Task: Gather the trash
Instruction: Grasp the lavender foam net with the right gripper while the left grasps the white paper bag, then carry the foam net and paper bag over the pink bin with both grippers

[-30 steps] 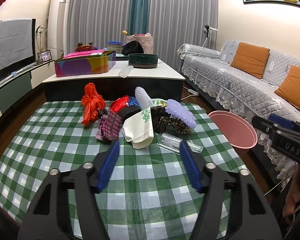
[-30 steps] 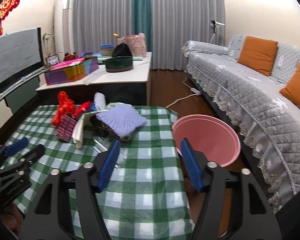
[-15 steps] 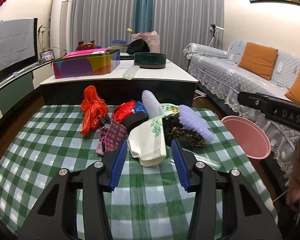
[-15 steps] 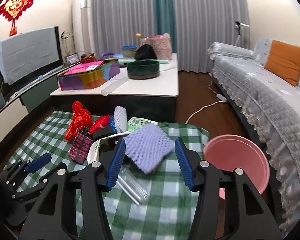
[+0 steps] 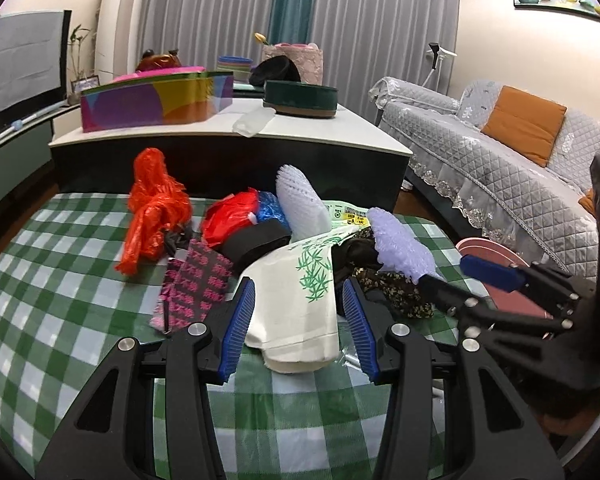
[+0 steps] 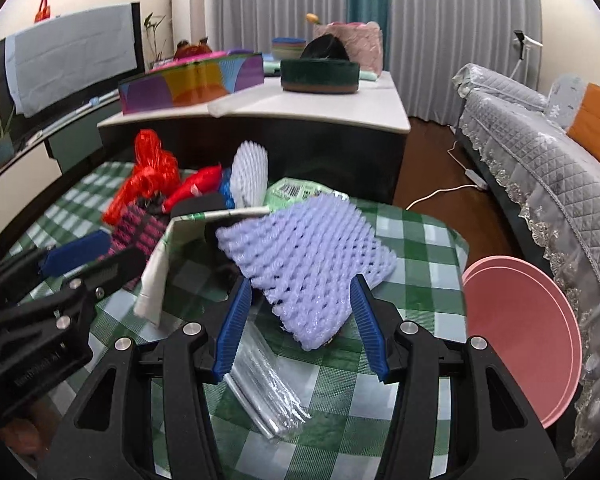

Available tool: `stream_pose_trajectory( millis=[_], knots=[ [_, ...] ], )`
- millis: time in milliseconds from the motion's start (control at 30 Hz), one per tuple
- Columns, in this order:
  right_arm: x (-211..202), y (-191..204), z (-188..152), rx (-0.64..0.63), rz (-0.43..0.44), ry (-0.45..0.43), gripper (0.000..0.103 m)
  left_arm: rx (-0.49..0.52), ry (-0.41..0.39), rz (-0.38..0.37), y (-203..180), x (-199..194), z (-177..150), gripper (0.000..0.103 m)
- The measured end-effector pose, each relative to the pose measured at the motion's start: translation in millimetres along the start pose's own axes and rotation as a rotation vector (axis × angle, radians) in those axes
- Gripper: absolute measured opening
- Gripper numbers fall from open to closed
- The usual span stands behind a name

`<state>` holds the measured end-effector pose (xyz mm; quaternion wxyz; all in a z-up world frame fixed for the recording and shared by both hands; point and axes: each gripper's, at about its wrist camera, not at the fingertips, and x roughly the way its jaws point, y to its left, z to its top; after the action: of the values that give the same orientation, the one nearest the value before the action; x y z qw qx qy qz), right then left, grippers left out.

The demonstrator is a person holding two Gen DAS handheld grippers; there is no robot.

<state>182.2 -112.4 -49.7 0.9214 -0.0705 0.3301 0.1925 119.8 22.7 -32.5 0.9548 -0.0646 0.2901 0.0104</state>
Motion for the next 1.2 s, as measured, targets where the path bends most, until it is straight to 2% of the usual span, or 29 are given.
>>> stream_pose_trajectory(
  millis=[233,400,433,500,567,600,767,1000,1200],
  knots=[
    [15,2,-4,-0.026,-0.007,0.031,0.052,-0.019,0.043,-0.021,1,17,-1,0.046],
    [15,2,-2,-0.031,-0.012,0.023,0.033,-0.005,0.068,-0.007,-3,23,-2,0.046],
    [15,1,-2,-0.032,-0.012,0.022,0.027,-0.004,0.071,-0.004,-3,24,-2,0.045],
    [14,-1,-1,-0.029,-0.018,0.017,0.017,0.005,0.076,0.006,-4,25,-1,0.036],
    [10,-3,0,-0.022,-0.03,0.005,0.013,0.01,0.078,0.01,-4,25,0,0.027],
    [7,-5,1,-0.017,-0.031,-0.003,0.013,0.012,0.077,0.015,-4,24,1,0.022],
    [-11,-7,8,-0.013,-0.042,-0.061,0.011,0.021,0.054,0.06,-2,14,7,0.01],
    [-40,-11,15,-0.002,-0.068,-0.125,0.011,0.033,0.005,0.102,0,-7,13,0.007],
    [-69,-16,13,0.012,-0.092,-0.171,0.011,0.044,-0.042,0.105,-2,-28,17,0.007]
  ],
)
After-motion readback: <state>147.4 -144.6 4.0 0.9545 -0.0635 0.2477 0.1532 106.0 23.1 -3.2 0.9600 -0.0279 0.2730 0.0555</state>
